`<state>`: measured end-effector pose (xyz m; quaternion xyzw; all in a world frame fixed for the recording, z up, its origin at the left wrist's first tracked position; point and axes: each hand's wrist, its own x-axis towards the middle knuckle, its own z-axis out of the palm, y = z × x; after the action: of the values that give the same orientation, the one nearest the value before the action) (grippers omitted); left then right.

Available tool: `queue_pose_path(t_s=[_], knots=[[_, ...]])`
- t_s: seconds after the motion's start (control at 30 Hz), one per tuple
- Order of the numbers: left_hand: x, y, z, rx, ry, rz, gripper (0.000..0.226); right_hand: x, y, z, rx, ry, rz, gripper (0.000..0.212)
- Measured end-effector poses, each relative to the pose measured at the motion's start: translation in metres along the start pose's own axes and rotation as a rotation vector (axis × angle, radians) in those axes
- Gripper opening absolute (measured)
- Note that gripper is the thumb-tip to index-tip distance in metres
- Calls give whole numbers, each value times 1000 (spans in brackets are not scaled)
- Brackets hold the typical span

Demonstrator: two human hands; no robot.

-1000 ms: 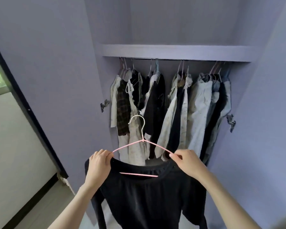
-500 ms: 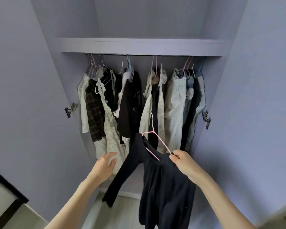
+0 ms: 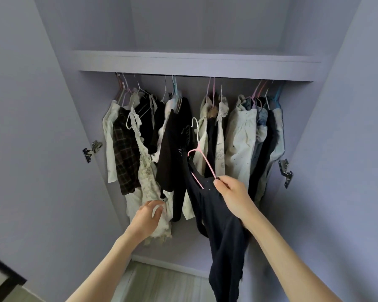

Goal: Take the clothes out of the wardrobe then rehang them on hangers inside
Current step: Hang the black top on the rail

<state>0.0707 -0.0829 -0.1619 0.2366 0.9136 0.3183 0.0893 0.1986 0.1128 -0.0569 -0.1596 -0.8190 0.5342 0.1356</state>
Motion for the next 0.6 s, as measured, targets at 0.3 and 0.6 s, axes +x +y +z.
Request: queue_pose_path(t_s=[0.3, 0.6], knots=[[65, -22, -19, -44, 35, 35, 32, 62, 2, 28, 34, 181, 11, 23], [187, -22, -65, -70, 148, 163, 53, 144, -2, 69, -51, 322, 4, 20]])
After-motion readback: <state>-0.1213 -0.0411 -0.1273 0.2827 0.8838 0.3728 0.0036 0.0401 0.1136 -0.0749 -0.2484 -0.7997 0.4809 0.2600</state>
